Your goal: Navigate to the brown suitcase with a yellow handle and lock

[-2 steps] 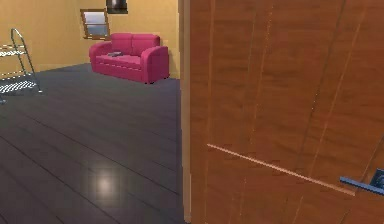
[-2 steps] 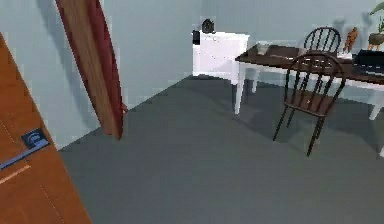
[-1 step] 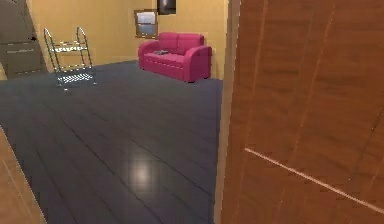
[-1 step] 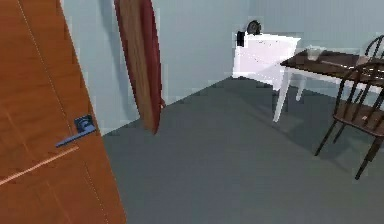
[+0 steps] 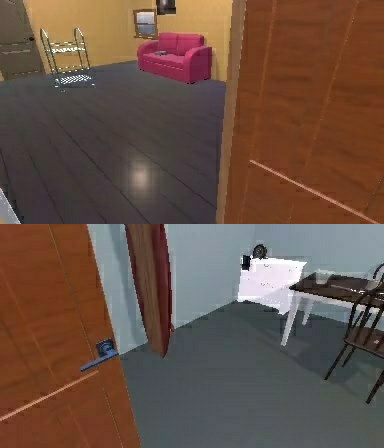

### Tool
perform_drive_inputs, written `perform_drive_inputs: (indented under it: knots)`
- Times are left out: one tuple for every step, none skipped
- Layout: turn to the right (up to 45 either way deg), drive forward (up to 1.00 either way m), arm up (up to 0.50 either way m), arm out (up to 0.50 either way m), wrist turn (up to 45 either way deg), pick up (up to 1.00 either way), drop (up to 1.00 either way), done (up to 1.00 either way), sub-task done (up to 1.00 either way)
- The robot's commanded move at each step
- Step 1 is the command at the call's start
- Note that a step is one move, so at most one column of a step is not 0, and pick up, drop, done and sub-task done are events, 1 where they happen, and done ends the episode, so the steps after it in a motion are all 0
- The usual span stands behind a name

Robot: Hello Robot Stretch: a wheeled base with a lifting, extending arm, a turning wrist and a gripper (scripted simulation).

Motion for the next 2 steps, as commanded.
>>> perform_drive_inputs:
  knots:
    - [-9.0,0.0,0.0,0.0,0.0,0.0,0.0,0.0,0.0]
    - [0.0,1.0,0.0,0.0,0.0,0.0,0.0,0.0,0.0]
